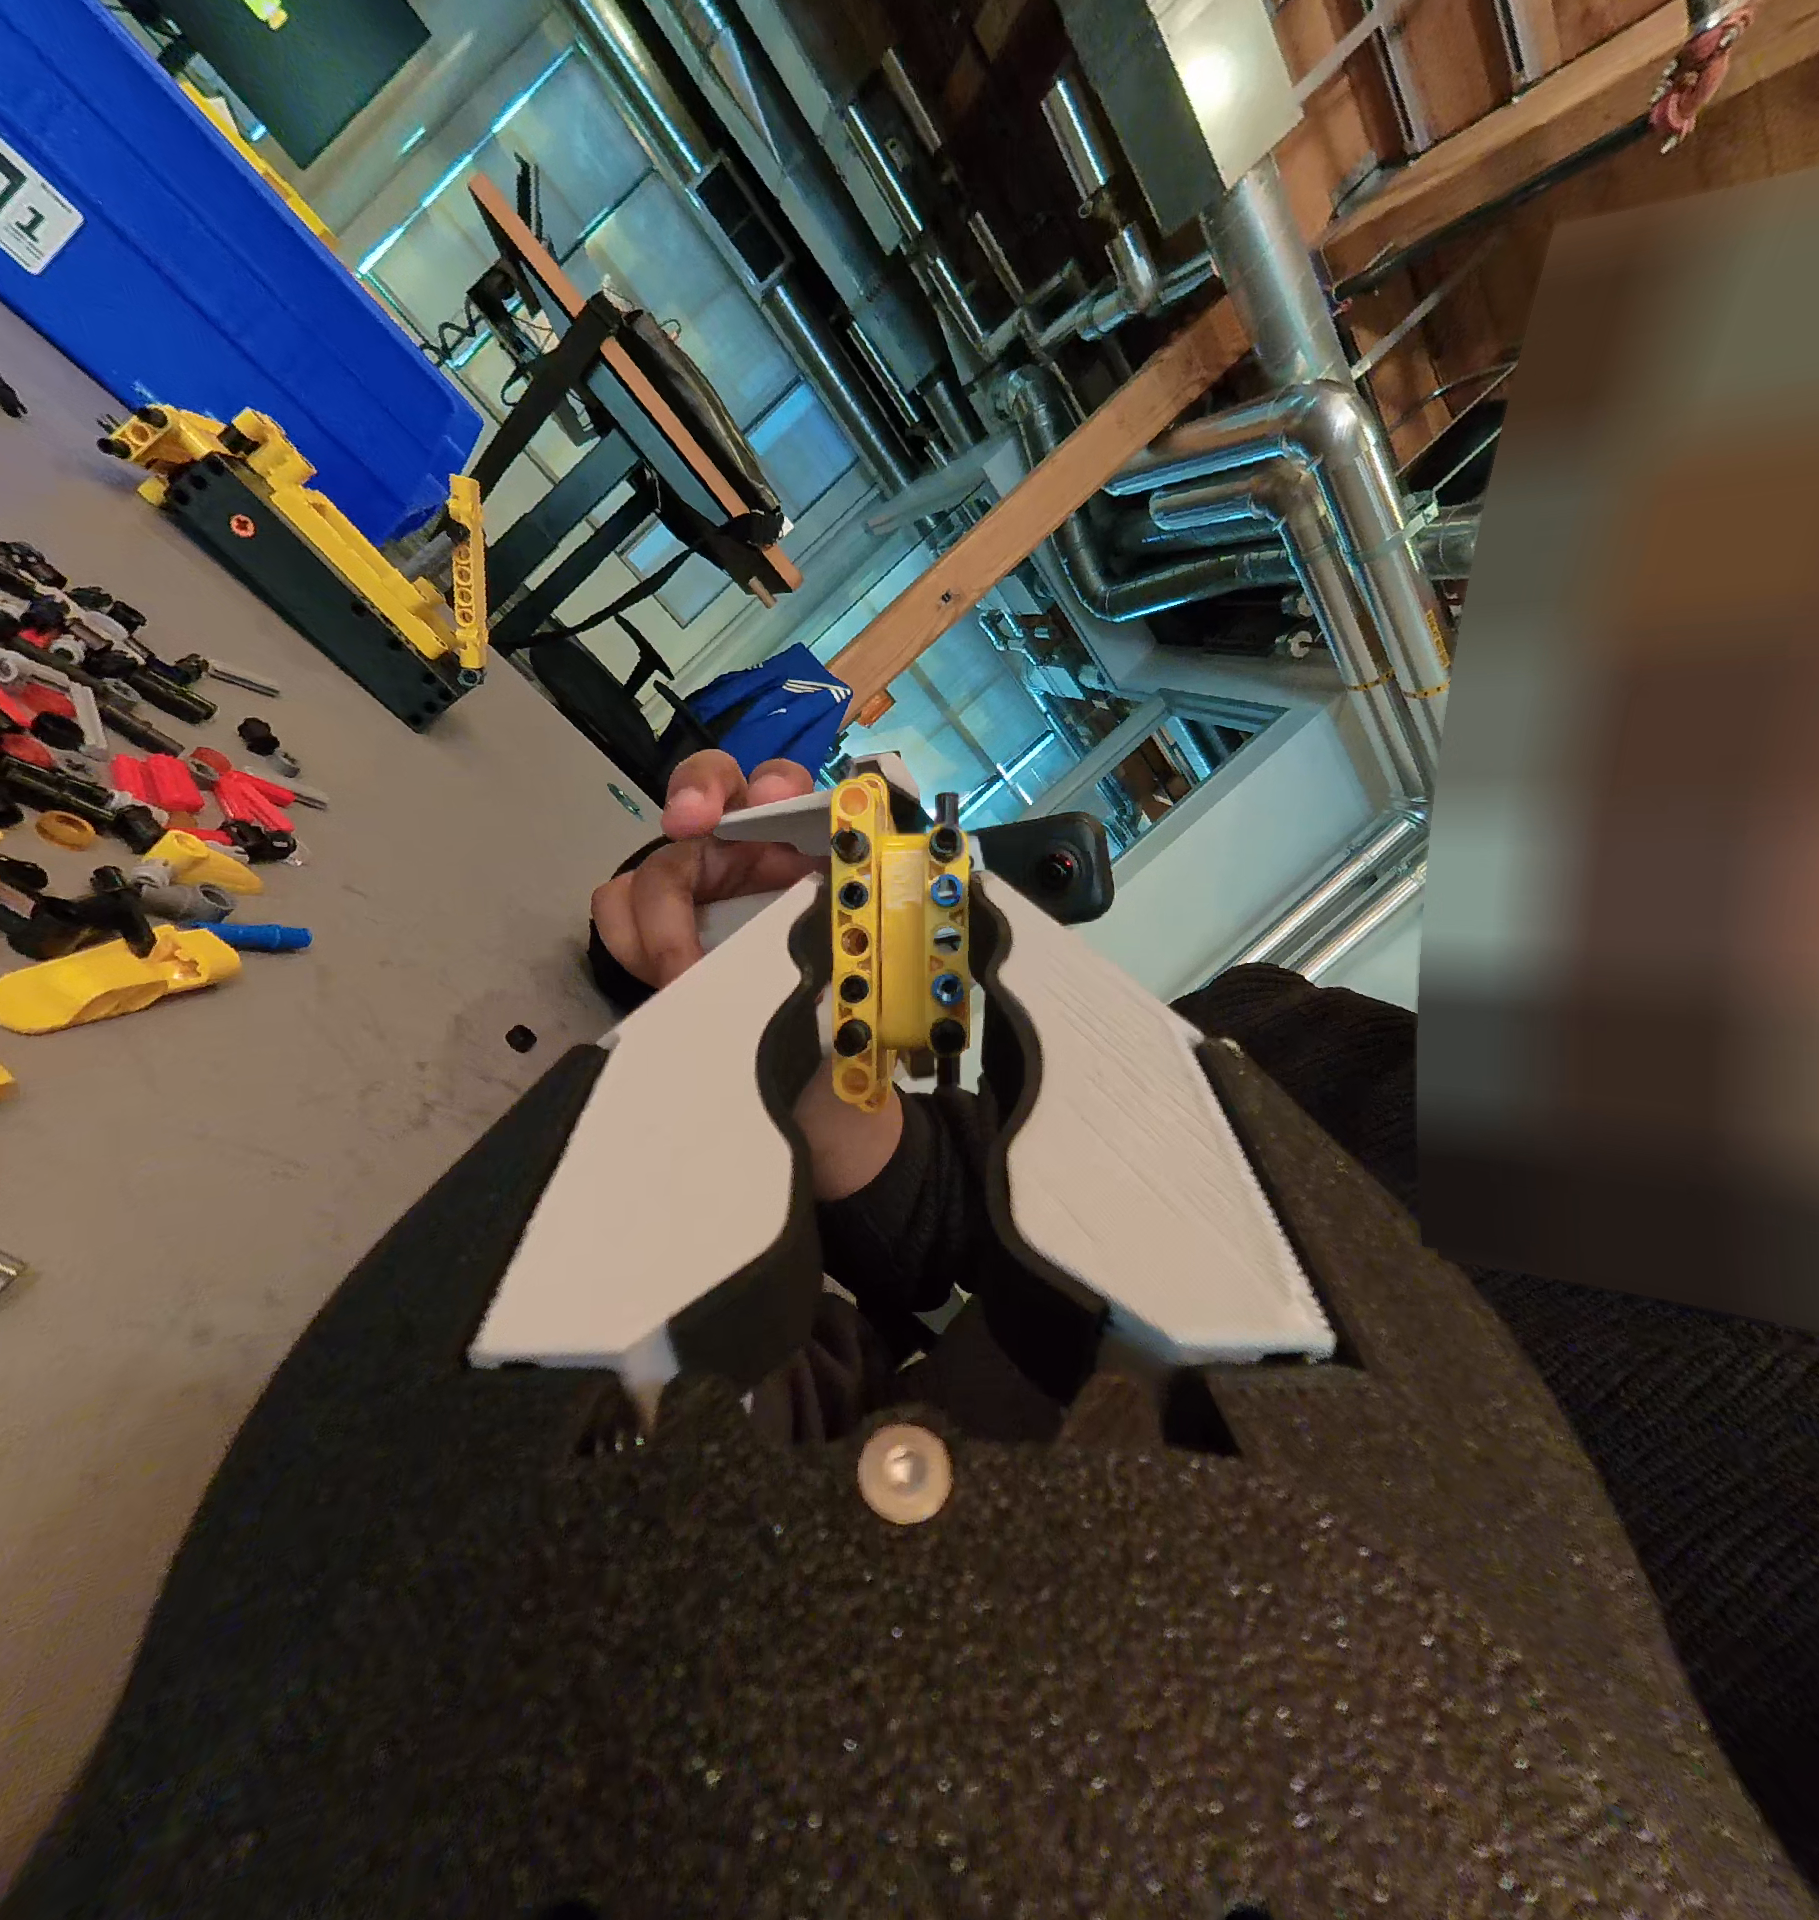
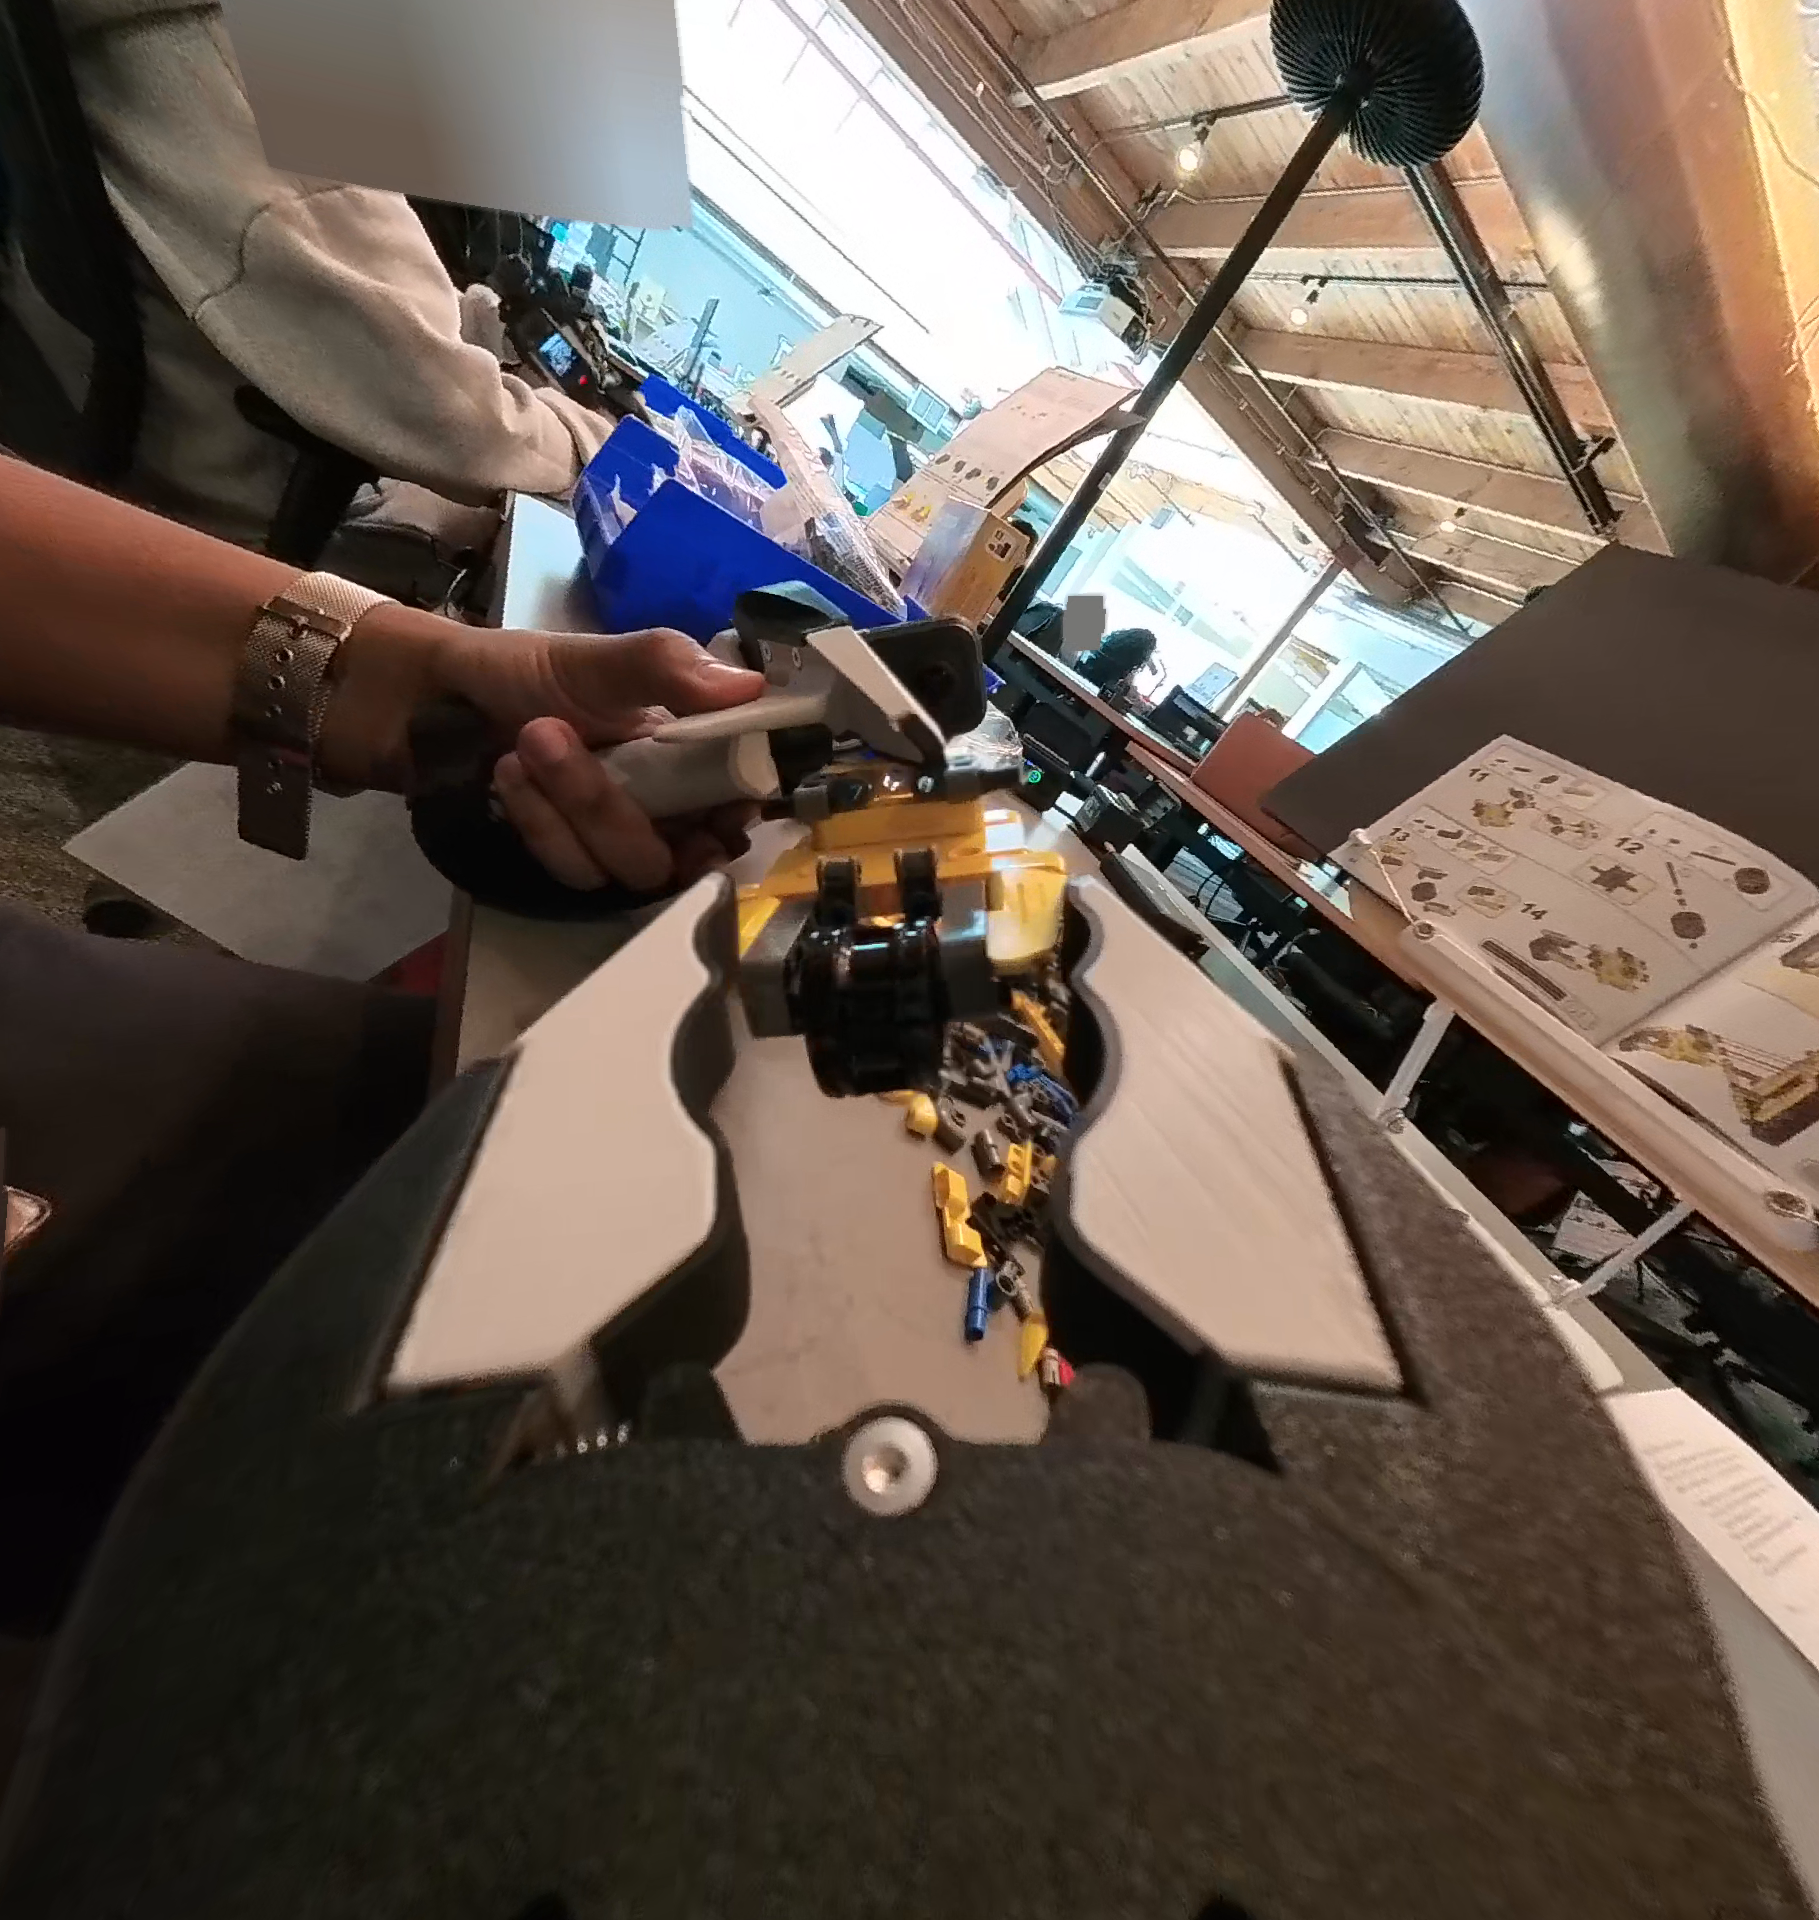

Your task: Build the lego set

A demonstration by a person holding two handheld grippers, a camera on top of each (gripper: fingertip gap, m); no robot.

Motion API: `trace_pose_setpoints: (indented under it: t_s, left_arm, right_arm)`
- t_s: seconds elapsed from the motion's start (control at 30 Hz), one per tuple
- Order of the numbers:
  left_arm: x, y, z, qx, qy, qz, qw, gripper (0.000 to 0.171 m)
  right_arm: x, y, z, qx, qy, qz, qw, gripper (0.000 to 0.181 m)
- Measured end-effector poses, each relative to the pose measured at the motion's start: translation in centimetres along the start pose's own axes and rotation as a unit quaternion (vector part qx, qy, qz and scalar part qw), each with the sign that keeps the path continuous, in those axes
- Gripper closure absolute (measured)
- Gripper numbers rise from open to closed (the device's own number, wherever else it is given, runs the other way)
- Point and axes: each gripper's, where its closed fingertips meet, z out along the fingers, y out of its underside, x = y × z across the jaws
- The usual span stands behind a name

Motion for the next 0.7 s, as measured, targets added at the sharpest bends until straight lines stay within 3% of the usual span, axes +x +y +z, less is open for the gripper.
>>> trace_pose_setpoints:
  t_s: [0.13,0.7]
  left_arm:
    - [0.10,0.02,0.01,0.000,0.004,-0.001,1.000,0.147]
    - [0.08,0.08,0.08,-0.002,0.001,-0.001,1.000,0.147]
  right_arm:
    - [0.14,-0.17,-0.15,0.007,0.001,0.004,1.000,0.127]
    - [-0.73,0.23,0.24,-0.009,-0.012,-0.021,1.000,0.114]
